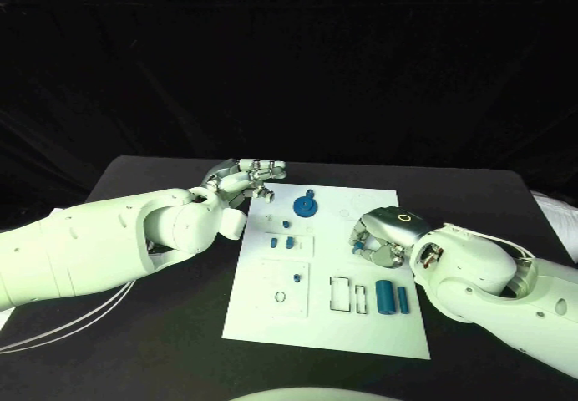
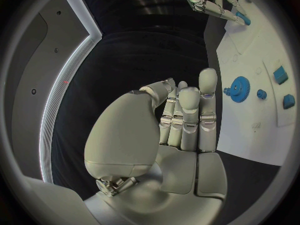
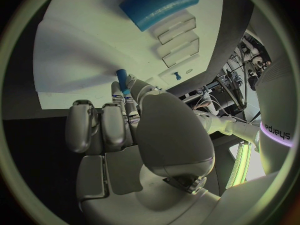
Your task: Assemble the parts on the task board
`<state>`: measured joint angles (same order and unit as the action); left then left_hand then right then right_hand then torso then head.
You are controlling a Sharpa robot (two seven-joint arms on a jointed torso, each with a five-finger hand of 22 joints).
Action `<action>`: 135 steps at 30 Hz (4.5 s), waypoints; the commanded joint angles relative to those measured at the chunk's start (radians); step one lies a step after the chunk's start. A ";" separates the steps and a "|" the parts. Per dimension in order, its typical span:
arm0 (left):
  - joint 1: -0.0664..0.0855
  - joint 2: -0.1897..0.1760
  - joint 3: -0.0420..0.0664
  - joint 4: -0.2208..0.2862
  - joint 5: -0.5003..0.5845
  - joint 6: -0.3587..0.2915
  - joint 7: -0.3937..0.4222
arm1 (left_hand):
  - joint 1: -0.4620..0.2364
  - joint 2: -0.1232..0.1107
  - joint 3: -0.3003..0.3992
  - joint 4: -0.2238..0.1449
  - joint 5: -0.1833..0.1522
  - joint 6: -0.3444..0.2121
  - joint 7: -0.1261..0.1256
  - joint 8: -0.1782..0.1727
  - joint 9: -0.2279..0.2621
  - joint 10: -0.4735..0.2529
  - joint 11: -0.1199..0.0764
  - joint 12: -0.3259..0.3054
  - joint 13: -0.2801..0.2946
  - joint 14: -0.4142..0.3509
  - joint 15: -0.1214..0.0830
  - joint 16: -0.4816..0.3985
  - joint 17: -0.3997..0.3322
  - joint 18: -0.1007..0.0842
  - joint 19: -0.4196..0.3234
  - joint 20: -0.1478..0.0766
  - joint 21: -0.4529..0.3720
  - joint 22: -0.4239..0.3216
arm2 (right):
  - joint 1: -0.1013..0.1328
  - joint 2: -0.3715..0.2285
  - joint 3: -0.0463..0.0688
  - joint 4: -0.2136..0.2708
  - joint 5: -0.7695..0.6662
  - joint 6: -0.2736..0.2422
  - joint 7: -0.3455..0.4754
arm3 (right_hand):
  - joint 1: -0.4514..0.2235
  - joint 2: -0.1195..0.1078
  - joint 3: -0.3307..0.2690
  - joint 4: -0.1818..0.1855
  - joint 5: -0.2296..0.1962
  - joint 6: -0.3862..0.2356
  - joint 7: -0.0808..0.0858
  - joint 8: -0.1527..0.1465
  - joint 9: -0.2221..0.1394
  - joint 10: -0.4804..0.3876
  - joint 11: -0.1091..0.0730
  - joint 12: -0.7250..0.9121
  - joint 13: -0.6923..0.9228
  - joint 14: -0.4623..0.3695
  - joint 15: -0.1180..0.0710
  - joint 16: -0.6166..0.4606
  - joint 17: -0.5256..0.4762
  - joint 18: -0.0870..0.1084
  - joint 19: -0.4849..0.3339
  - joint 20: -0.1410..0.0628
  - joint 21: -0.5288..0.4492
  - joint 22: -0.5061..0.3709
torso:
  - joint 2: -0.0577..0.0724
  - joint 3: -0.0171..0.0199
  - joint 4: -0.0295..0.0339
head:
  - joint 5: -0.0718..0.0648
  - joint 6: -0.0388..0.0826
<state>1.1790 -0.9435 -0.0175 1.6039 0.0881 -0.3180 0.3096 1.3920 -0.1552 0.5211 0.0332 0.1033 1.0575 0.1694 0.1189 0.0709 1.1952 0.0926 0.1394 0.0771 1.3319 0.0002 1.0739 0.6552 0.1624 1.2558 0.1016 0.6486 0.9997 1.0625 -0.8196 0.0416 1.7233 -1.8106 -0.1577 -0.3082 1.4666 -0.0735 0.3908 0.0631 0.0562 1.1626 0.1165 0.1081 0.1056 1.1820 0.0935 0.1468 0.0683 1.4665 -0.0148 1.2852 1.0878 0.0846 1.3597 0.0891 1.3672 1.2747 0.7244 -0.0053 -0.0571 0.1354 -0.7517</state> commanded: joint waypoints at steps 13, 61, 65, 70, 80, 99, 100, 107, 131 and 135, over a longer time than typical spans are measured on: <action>-0.002 0.002 0.000 -0.001 0.003 0.020 0.002 | 0.002 0.010 -0.005 -0.001 -0.001 -0.006 0.000 0.006 -0.001 -0.006 -0.001 0.006 0.000 -0.005 0.004 0.003 -0.001 0.008 -0.001 0.002 -0.004 -0.001 | 0.006 -0.062 0.011 0.132 -0.010 -0.088 -0.006 | 0.037 0.010 0.039 -0.033 -0.005 0.003 0.009 0.001 0.007 0.057 -0.036 -0.009 0.004 0.028 -0.006 0.008 0.004 -0.014 0.011 -0.003 0.014 0.014 | -0.002 -0.0011 -0.0016 | 0.003 0.002; -0.005 0.017 0.000 -0.002 0.002 0.025 0.001 | 0.005 0.012 -0.008 -0.006 -0.001 -0.007 0.000 0.008 -0.001 -0.008 -0.001 0.009 0.000 -0.006 0.004 0.004 -0.002 0.009 0.000 0.002 -0.007 -0.002 | -0.100 0.212 -0.027 0.058 0.029 -0.013 0.102 | 0.029 0.007 0.077 -0.057 0.002 -0.012 0.022 -0.012 0.009 0.053 -0.025 -0.031 0.005 0.025 0.002 0.002 -0.010 -0.012 0.002 0.004 0.011 0.008 | 0.001 -0.0024 0.0092 | 0.037 -0.019; -0.005 0.016 0.000 -0.002 0.002 0.025 0.001 | 0.005 0.012 -0.008 -0.006 -0.001 -0.007 0.000 0.008 -0.001 -0.008 -0.001 0.009 0.000 -0.006 0.004 0.004 -0.002 0.009 0.000 0.002 -0.007 -0.002 | -0.101 0.208 -0.028 0.058 0.029 0.000 0.101 | 0.029 0.007 0.078 -0.058 0.003 -0.012 0.023 -0.013 0.009 0.053 -0.025 -0.032 0.005 0.024 0.002 0.001 -0.011 -0.011 0.002 0.004 0.011 0.008 | 0.000 -0.0018 0.0096 | 0.038 -0.020; -0.005 0.016 0.000 -0.002 0.002 0.025 0.001 | 0.005 0.012 -0.008 -0.006 -0.001 -0.007 0.000 0.008 -0.001 -0.008 -0.001 0.009 0.000 -0.006 0.004 0.004 -0.002 0.009 0.000 0.002 -0.007 -0.002 | -0.101 0.204 -0.028 0.059 0.026 0.008 0.098 | 0.029 0.007 0.078 -0.058 0.003 -0.012 0.023 -0.013 0.009 0.053 -0.025 -0.032 0.005 0.024 0.002 0.001 -0.011 -0.011 0.002 0.004 0.011 0.008 | 0.000 -0.0024 0.0103 | 0.039 -0.021; -0.005 0.014 0.000 -0.002 0.002 0.025 0.001 | 0.005 0.012 -0.008 -0.006 -0.001 -0.007 0.000 0.008 -0.001 -0.008 -0.001 0.009 0.000 -0.006 0.004 0.004 -0.002 0.009 0.000 0.002 -0.007 -0.002 | -0.101 0.200 -0.028 0.059 0.007 0.022 0.081 | 0.028 0.007 0.079 -0.058 0.003 -0.012 0.023 -0.013 0.009 0.054 -0.025 -0.032 0.005 0.024 0.002 0.001 -0.011 -0.011 0.002 0.004 0.011 0.008 | 0.001 -0.0022 0.0093 | 0.041 -0.022; -0.005 0.013 0.000 -0.001 0.001 0.025 0.000 | 0.005 0.012 -0.008 -0.006 -0.001 -0.007 0.000 0.008 -0.001 -0.008 -0.001 0.009 0.000 -0.006 0.004 0.004 -0.002 0.009 0.000 0.002 -0.007 -0.002 | -0.101 0.233 -0.037 0.036 -0.032 0.070 0.040 | -0.055 -0.037 0.067 -0.038 0.050 -0.087 0.039 -0.049 -0.006 -0.029 0.000 -0.084 -0.007 0.015 0.024 -0.018 -0.044 -0.002 -0.034 0.021 -0.020 -0.034 | 0.000 -0.0029 0.0112 | 0.041 -0.026; -0.005 0.013 0.000 -0.001 0.001 0.025 0.000 | 0.005 0.012 -0.008 -0.006 -0.001 -0.007 0.000 0.008 -0.001 -0.008 -0.001 0.009 0.000 -0.006 0.004 0.004 -0.002 0.009 0.000 0.002 -0.007 -0.002 | -0.101 0.234 -0.038 0.035 -0.030 0.063 0.041 | -0.069 -0.047 0.060 -0.032 0.051 -0.113 0.040 -0.049 -0.013 -0.046 0.003 -0.085 -0.007 0.015 0.028 -0.019 -0.046 0.000 -0.038 0.025 -0.024 -0.039 | 0.000 -0.0030 0.0107 | 0.042 -0.027; -0.005 0.012 0.000 0.000 0.001 0.024 0.001 | 0.005 0.012 -0.008 -0.006 -0.001 -0.007 0.000 0.008 -0.001 -0.008 -0.001 0.009 0.000 -0.006 0.004 0.004 -0.002 0.009 0.000 0.002 -0.007 -0.002 | -0.101 0.228 -0.039 0.034 -0.015 -0.004 0.061 | -0.116 -0.074 -0.029 -0.014 0.051 -0.200 0.030 -0.047 -0.037 -0.202 0.028 -0.080 -0.005 0.010 0.047 -0.026 -0.062 0.007 -0.059 0.045 -0.049 -0.069 | 0.000 -0.0031 0.0105 | 0.042 -0.024; -0.006 0.014 0.000 -0.012 -0.023 0.029 -0.005 | 0.001 0.013 -0.016 -0.007 -0.002 -0.009 0.001 0.010 -0.001 -0.010 0.000 0.012 0.000 -0.007 0.005 0.005 -0.005 0.009 0.000 0.003 -0.011 -0.005 | -0.033 -0.030 0.001 0.136 0.498 -0.316 0.224 | -0.089 -0.028 -0.135 0.004 0.115 -0.132 0.055 -0.030 -0.030 -0.030 0.003 0.027 0.008 0.019 0.029 -0.006 -0.044 0.001 -0.029 0.036 -0.031 -0.042 | -0.003 -0.0010 0.0060 | 0.026 -0.004; -0.006 0.017 0.000 -0.017 -0.053 0.036 -0.014 | -0.008 0.014 -0.033 -0.007 -0.003 -0.012 -0.002 0.012 -0.001 0.010 -0.005 0.032 0.008 -0.008 0.003 0.008 -0.006 0.009 0.001 0.003 -0.013 -0.006 | -0.024 -0.073 0.002 0.144 0.607 -0.322 0.226 | -0.078 -0.026 -0.128 0.004 0.127 -0.109 0.034 -0.024 -0.028 0.075 -0.027 0.073 0.032 0.031 0.006 0.024 -0.001 -0.011 0.008 0.018 0.007 0.009 | -0.004 0.0005 0.0033 | 0.020 0.006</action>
<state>1.1731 -0.9294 -0.0178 1.5877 0.0728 -0.3076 0.3019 1.3892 -0.1447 0.4927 0.0252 0.1033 1.0500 0.1694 0.1273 0.0709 1.1975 0.0903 0.1676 0.0828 1.3283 0.0037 1.0773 0.6495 0.1623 1.2558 0.1016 0.6413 0.9946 1.0380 -0.8867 0.0439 1.8623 -1.3684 -0.4587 -0.1084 1.3829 -0.1037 0.2582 0.0667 0.1805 1.0499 0.1513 0.0807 0.0765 1.2345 0.0765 0.2124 0.0961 1.4657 -0.0035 1.3050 1.0807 0.0845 1.3616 0.1086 1.3693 1.2765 0.7210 -0.0063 -0.0516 0.1598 -0.7521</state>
